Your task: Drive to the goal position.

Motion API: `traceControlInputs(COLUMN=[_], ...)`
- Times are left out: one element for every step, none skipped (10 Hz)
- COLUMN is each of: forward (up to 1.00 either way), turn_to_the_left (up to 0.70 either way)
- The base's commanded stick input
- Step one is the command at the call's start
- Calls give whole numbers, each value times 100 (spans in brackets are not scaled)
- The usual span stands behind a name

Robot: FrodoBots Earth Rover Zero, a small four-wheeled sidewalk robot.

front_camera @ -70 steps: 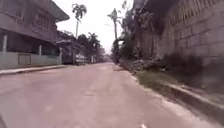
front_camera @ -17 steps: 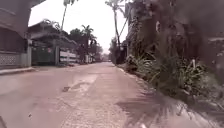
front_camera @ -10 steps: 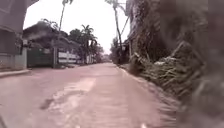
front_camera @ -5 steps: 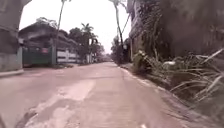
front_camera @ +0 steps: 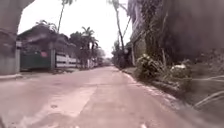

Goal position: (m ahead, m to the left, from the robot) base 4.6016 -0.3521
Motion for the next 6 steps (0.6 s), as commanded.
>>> traceControlInputs(forward=[100,100,100,100,100,100], turn_to_the_left=[0,0,0,0,0,-1])
